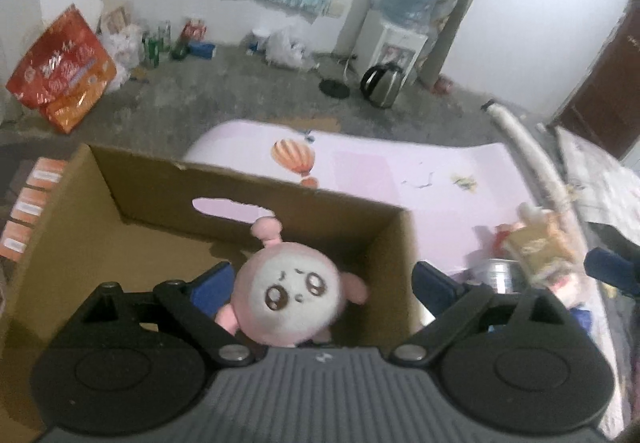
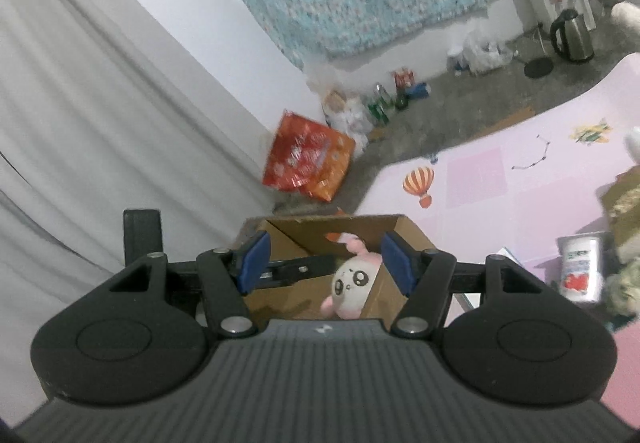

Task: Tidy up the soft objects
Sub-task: 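Move the left tool to the blue-and-teal wipes package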

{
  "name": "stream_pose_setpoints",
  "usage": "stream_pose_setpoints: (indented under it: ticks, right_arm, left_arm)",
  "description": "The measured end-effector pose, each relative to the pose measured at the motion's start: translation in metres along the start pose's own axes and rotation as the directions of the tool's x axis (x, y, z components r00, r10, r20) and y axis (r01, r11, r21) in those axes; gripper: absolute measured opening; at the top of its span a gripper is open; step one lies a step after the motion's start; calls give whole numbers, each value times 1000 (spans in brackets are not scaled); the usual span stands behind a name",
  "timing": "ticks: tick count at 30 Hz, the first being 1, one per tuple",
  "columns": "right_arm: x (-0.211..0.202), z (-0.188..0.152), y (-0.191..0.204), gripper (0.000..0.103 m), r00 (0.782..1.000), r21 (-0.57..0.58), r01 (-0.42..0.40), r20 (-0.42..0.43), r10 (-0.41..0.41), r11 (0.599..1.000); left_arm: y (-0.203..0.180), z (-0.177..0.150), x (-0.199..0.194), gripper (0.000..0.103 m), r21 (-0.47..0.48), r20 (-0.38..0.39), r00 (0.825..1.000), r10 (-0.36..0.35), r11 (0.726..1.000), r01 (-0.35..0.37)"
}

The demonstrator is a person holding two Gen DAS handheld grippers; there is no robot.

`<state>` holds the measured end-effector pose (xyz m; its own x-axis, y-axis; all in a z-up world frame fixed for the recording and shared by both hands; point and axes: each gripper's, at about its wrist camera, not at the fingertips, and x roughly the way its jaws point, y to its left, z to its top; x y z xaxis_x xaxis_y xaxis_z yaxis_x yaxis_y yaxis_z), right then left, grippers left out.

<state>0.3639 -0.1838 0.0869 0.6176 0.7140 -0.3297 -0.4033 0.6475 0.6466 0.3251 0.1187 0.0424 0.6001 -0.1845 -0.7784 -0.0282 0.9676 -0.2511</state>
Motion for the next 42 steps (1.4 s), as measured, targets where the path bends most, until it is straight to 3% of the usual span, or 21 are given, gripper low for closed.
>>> stream_pose_setpoints:
  ticks: [4, 9, 12, 17, 21, 27, 32, 37, 42]
  right_arm:
    - [-66, -14, -4, 63, 997, 11, -5, 73, 4, 1000]
    - [-154, -50, -27, 66, 988, 40, 69, 137, -74, 997]
    - [-195, -81, -45, 67, 978, 85, 112, 166, -125, 990]
    - [-238, -131, -83, 68, 957, 183, 190, 186, -224, 965]
    - [-245, -160, -114, 68, 945, 259, 207, 196, -261, 943]
    - [-235, -160, -156, 69, 931, 279, 247, 196, -307, 928]
    - [-217, -143, -191, 69, 933, 269, 262, 175, -314, 927]
    - [-196, -124, -228, 67, 939, 275, 272, 135, -317, 922]
    - [-176, -113, -256, 66, 943, 287, 280, 98, -319, 916]
  left_arm:
    - [-22, -12, -49, 97, 44, 53, 998, -29, 999, 27]
    - [-64, -41, -95, 100, 173, 75, 996, -52, 984, 38]
    - [-95, -60, -108, 101, 255, 69, 994, -83, 965, 63]
    - [-149, -94, -113, 101, 333, 44, 980, -193, 928, 168]
    - [-195, -126, -103, 101, 413, 38, 969, -245, 887, 208]
    - [-263, -171, -69, 99, 577, 58, 970, -238, 801, 162]
    - [-289, -175, -28, 89, 564, 27, 969, -247, 804, 190]
    - [-309, -174, 20, 62, 547, -65, 968, -244, 802, 239]
    - [-327, -177, 63, 56, 556, -133, 970, -205, 795, 244]
